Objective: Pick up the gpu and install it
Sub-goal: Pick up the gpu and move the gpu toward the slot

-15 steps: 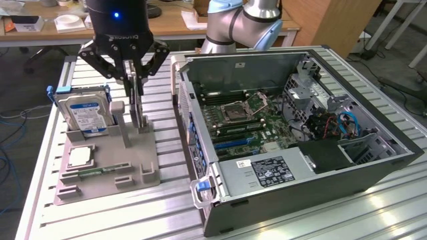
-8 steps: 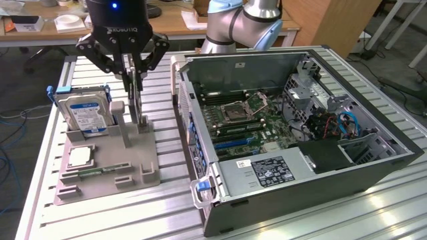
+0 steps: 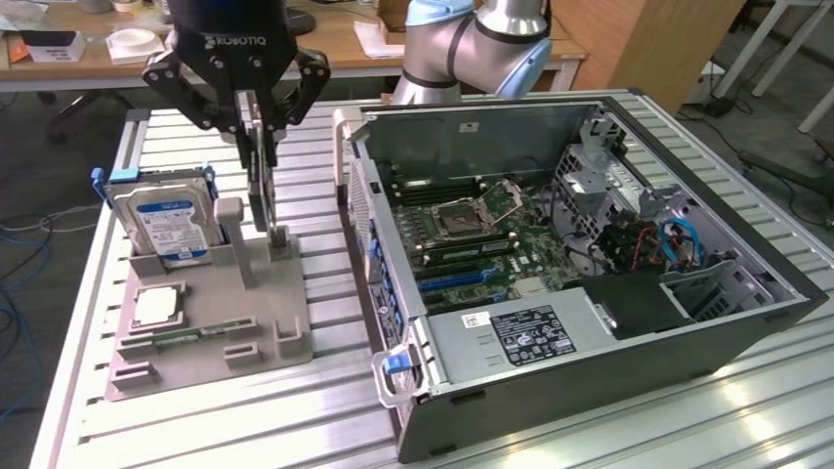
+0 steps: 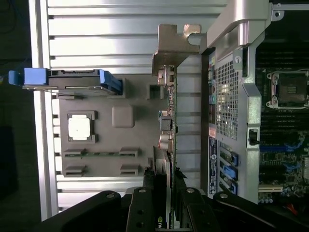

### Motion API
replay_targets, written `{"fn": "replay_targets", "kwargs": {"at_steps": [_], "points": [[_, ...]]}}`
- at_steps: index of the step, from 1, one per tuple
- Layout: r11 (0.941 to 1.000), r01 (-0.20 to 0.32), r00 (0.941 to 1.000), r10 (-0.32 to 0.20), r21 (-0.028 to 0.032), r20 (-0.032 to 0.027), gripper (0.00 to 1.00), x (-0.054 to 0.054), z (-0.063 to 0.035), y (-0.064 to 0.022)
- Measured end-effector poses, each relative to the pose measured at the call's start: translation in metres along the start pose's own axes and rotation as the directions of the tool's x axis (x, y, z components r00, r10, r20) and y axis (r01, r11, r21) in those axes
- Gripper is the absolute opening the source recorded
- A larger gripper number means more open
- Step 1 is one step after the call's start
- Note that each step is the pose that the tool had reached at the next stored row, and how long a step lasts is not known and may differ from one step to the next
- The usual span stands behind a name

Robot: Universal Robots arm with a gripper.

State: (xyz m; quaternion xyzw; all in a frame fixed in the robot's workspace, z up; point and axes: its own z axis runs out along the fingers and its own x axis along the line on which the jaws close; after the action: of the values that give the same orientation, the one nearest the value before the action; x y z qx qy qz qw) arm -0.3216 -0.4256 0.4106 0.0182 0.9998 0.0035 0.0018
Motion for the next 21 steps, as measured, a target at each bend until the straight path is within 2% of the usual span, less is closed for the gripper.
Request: {"fn": "replay_targets", "kwargs": {"at_steps": [13,21], "points": [[1.0,0.0,1.0,0.0,-0.0001,0.0005,0.26,0.0,-0.0167,0.0001],[1.0,0.0,1.0,0.0,-0.0001,0.0004,0.26,-0.002,-0.0171,0.0002]]}}
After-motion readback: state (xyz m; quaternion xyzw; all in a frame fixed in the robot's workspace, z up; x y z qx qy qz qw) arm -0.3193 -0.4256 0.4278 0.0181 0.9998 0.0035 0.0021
